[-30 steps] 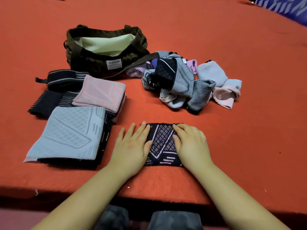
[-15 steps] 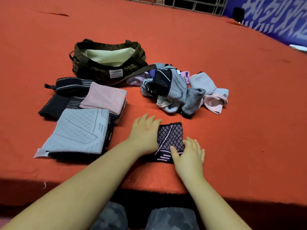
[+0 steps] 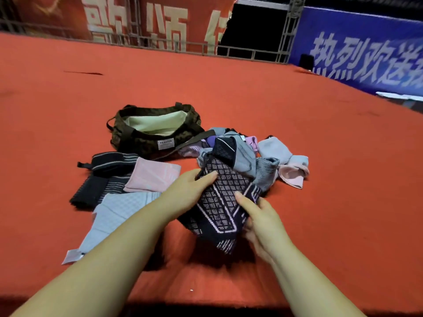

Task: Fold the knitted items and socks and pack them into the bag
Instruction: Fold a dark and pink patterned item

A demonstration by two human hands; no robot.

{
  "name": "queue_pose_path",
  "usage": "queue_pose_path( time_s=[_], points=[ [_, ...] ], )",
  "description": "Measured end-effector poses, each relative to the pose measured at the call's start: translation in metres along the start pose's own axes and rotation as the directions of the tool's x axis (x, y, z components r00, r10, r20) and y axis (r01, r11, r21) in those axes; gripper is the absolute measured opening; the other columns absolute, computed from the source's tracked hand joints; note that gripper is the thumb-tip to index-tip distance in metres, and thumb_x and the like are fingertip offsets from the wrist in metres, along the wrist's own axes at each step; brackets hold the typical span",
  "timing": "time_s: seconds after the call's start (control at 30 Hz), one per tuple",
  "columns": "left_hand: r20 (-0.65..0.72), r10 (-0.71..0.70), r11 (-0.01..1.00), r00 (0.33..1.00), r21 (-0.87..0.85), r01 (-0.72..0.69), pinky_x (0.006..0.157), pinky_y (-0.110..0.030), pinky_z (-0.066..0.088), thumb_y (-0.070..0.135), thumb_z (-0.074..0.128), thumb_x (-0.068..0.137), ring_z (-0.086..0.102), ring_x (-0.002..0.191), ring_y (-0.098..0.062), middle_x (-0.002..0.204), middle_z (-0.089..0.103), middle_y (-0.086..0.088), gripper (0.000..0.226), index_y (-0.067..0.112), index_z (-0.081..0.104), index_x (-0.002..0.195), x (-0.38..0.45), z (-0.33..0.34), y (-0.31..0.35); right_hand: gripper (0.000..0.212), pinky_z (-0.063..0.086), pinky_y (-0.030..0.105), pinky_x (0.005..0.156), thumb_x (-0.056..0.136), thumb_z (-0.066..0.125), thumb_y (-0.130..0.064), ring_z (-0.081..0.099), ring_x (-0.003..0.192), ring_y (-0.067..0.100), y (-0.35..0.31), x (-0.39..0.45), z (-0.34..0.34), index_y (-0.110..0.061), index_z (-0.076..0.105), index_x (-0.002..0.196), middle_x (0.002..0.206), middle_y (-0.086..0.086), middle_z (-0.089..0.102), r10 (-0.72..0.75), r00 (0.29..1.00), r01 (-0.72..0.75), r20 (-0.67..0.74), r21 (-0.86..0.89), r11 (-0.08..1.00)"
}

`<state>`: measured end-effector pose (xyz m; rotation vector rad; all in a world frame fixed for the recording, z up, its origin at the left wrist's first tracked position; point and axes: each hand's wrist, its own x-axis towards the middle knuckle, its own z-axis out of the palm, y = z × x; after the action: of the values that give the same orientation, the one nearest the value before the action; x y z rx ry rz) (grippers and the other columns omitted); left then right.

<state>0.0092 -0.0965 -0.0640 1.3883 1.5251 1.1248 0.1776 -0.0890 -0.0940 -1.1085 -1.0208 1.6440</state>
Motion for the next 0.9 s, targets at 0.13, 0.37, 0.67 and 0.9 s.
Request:
queue_pose_path(
  time_s=[0.13,0.37,0.67,0.9],
  points=[
    [-0.183,-0.022,0.999,0.983,-0.039,0.015,0.105,-0.036,0.04,0.044,0.048,0.094,0.061,0.107,-0.012,0.111,0.068,0.003,0.036,0.017,0.066,0.108,-0.004,-0.035,0.0,0.012,0.056,0.04,0.084,0.091,0.057,-0.012,0.069,0.091,0.024,0.003,0.008,0.044,-0.01,0.067,0.099,0.1,0.01,0.073,-0.012,0.996,0.02,0.091,-0.091,0.996],
    [-0.373,-0.138,0.981,0.917,0.075,0.178,0.079,-0.036,0.042,0.047,0.043,0.094,0.058,0.09,-0.022,0.099,0.06,-0.008,0.036,0.013,0.052,0.092,0.003,-0.092,-0.02,0.022,0.049,0.011,0.065,0.091,0.059,-0.012,0.063,0.067,0.002,-0.005,0.05,0.107,-0.001,0.06,0.11,0.089,0.007,0.068,-0.237,0.971,0.224,0.021,-0.412,0.883],
    [-0.236,0.051,0.947,0.97,0.319,0.028,0.084,-0.032,0.049,0.026,0.045,0.098,0.059,0.092,-0.013,0.122,0.055,0.003,0.057,0.038,0.017,0.146,0.029,-0.146,-0.049,0.04,0.03,0.011,0.087,0.095,0.052,-0.018,0.053,0.117,0.014,0.002,0.087,0.154,-0.02,0.051,0.135,0.13,0.003,0.058,-0.345,0.911,0.403,0.228,-0.677,0.616],
    [-0.064,-0.1,0.623,0.993,0.774,0.113,0.106,-0.032,0.028,0.047,0.034,0.098,0.037,0.129,-0.024,0.139,0.034,-0.008,0.058,0.032,0.014,0.151,0.049,-0.152,-0.085,0.043,0.03,0.025,0.1,0.094,0.052,-0.03,0.047,0.118,0.021,0.03,0.103,0.154,-0.027,0.048,0.137,0.124,0.006,0.05,-0.324,0.916,0.353,0.236,-0.857,0.375]
  ],
)
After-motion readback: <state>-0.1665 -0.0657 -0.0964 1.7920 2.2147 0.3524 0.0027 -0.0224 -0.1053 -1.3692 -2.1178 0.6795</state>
